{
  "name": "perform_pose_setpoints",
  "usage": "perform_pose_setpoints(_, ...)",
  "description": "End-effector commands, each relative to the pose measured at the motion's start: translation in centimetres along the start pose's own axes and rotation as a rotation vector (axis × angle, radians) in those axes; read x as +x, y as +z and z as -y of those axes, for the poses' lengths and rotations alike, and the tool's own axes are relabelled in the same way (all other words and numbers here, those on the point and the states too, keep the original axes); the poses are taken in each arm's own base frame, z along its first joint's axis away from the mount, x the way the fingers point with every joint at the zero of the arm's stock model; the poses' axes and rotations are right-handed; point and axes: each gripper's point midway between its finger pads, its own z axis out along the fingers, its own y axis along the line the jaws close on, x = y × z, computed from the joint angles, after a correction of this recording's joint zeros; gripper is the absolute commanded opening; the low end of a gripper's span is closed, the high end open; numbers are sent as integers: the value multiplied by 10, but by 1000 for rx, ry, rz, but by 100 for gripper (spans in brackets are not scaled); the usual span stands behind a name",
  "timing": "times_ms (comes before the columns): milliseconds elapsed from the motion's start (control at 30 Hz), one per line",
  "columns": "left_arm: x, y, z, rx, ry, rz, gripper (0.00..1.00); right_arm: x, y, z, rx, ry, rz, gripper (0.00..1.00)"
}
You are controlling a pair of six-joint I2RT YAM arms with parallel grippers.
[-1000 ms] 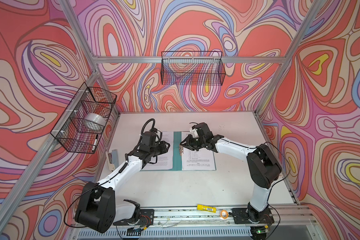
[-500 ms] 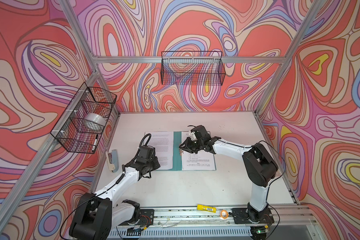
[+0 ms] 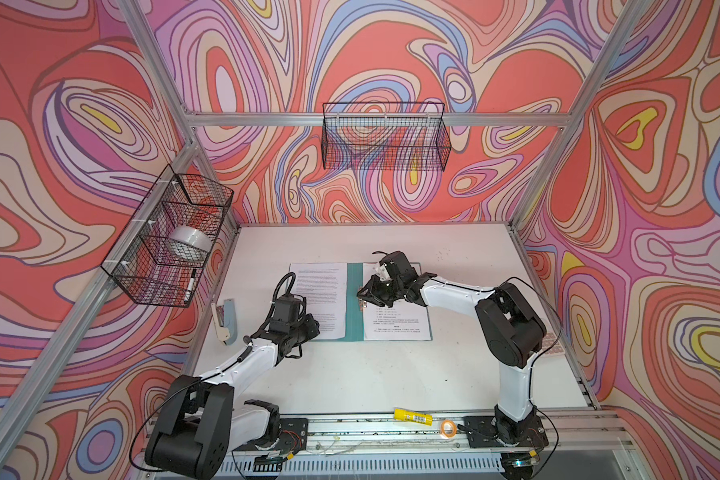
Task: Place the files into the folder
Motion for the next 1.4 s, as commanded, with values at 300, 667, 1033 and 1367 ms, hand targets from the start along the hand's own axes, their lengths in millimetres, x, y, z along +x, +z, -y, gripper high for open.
perform_pose_setpoints(300,0,17,-2,13,6,-17,26,-2,11,-1,1,27,-10,25)
perform_pose_setpoints(667,4,13,-5,8,11,-17,25,6,13,2,-32,108,-31,23)
perform_pose_setpoints(1033,5,12,-5,18,13,-17,24,13,13,9,-59,197,-35,22)
perform_pose_setpoints(1367,7,13,-5,25,9,-23,24,11,9,-4,-118,195,-30,20)
